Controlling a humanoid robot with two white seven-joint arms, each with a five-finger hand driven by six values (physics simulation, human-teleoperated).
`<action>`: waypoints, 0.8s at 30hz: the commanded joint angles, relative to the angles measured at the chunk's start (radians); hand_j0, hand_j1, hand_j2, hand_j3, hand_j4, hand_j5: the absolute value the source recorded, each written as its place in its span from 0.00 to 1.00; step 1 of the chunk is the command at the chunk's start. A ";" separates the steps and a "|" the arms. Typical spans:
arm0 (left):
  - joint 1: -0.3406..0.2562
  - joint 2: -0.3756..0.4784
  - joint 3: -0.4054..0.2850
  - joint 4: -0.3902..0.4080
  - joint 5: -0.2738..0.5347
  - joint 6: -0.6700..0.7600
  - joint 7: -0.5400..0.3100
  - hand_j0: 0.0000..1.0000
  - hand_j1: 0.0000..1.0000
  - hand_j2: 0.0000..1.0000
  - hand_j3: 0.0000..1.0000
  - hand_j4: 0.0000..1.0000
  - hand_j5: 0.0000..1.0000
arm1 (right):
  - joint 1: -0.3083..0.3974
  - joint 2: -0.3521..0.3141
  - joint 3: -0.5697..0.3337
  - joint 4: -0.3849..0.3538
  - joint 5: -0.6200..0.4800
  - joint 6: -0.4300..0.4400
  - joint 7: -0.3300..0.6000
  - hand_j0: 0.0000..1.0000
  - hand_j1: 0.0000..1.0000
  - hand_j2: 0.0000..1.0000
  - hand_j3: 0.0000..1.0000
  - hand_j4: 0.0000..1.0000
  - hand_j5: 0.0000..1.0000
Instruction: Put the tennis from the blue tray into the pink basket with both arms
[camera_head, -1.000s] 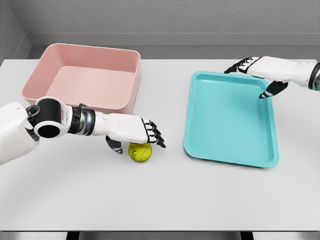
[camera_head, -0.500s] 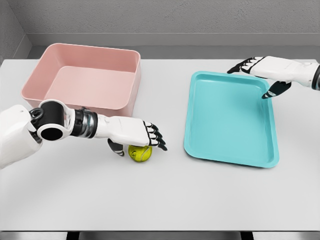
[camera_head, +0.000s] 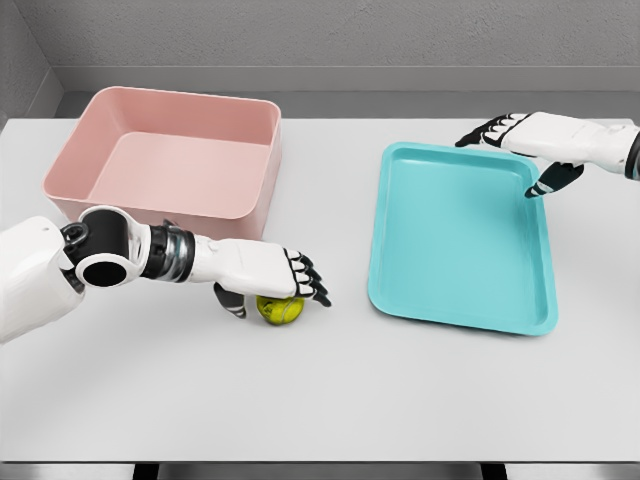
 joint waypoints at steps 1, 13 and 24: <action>0.000 0.000 0.001 0.004 0.000 0.002 0.000 1.00 1.00 1.00 1.00 1.00 1.00 | 0.000 -0.001 -0.001 0.000 -0.006 0.002 0.000 1.00 1.00 1.00 1.00 1.00 1.00; 0.005 -0.008 0.001 0.013 0.009 0.000 0.000 0.48 0.48 0.48 0.48 0.48 0.48 | 0.000 -0.002 -0.001 0.000 -0.006 0.002 0.000 1.00 1.00 1.00 1.00 1.00 1.00; 0.009 0.004 0.016 -0.031 0.020 -0.001 0.000 0.42 0.42 0.42 0.42 0.42 0.42 | 0.000 -0.002 -0.001 0.000 -0.006 0.002 0.000 1.00 1.00 1.00 1.00 1.00 1.00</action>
